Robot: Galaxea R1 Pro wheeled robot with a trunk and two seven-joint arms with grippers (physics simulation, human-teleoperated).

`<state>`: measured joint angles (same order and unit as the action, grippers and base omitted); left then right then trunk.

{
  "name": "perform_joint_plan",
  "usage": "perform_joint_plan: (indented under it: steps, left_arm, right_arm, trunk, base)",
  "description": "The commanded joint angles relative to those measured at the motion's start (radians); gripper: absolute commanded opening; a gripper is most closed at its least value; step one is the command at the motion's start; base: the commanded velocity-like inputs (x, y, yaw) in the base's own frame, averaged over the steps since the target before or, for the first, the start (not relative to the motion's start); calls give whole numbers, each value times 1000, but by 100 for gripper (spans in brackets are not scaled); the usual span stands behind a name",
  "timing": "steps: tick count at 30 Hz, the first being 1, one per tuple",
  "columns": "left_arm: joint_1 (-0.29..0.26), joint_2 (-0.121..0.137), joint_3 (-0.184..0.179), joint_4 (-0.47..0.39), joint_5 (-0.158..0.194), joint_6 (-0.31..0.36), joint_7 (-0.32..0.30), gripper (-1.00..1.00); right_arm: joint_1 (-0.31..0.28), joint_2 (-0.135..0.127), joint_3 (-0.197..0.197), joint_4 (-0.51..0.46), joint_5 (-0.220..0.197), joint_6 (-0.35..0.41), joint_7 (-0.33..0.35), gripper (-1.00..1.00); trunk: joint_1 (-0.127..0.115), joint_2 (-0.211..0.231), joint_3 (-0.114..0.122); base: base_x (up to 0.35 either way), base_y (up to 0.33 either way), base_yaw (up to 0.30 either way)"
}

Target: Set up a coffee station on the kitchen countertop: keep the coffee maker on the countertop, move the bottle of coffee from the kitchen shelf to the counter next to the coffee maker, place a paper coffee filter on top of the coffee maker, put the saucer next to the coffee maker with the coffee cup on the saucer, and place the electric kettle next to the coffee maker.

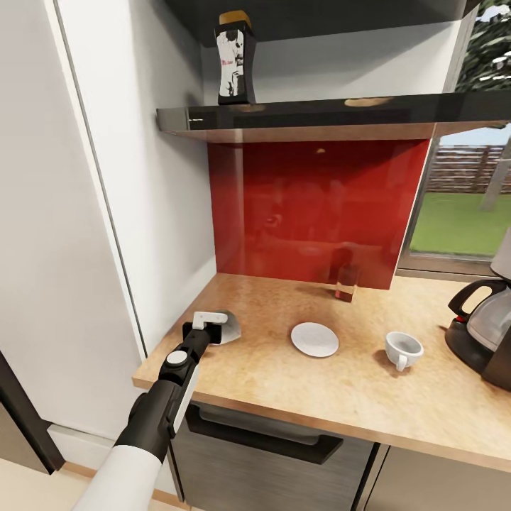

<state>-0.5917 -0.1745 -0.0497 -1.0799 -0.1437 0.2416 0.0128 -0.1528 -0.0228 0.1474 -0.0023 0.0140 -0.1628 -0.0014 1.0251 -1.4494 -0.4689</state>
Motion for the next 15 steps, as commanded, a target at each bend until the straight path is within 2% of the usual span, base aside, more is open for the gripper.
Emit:
perform_joint_plan:
  steps: [1,15]
  left_arm:
    - [0,0,-1,-2,-13,5,1,-100]
    - [0,0,-2,-2,-13,5,2,-100]
  right_arm:
    - [-1,0,5,1,1,-3,0,100]
    - [-1,0,5,1,1,-3,0,100]
  trunk:
    - [0,-1,-1]
    - [-50,90,40]
  base:
    - [0,0,0]
    - [0,0,0]
